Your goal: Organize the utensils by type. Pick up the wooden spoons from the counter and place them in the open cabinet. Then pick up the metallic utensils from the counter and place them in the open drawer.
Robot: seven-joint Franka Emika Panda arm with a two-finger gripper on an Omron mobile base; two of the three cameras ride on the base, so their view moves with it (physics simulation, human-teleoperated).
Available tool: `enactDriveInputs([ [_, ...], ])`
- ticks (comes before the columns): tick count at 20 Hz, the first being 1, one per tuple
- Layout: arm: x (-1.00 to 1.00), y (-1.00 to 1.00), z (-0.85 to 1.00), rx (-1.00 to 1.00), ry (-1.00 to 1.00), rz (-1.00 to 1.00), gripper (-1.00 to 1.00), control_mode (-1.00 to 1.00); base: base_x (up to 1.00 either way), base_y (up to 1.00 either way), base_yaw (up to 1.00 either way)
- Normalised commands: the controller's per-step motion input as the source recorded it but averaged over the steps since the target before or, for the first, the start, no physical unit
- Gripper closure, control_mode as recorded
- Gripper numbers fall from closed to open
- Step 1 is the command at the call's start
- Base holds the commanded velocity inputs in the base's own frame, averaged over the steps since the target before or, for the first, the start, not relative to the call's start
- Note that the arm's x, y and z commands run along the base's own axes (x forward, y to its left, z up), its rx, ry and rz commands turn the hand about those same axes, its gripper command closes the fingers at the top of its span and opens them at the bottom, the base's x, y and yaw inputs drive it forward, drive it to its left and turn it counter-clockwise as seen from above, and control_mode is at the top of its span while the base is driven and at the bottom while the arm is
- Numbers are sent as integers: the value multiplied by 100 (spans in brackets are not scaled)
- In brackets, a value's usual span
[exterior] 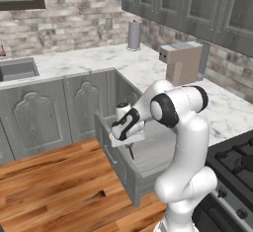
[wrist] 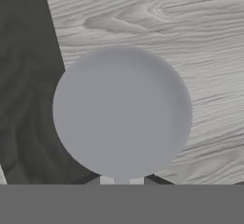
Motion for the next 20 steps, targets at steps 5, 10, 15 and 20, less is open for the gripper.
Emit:
enactDriveInputs([
  [5,17,28,-18,-7,0,-16,100,-100,0,0,0],
  [10,21,-17,1,-4,2,-5,100,-100,0,0,0],
  [15,10,-32,9,0,3,-3,100,-100,0,0,0],
  [20,1,-42,13,0,3,0,100,-100,0,0,0],
])
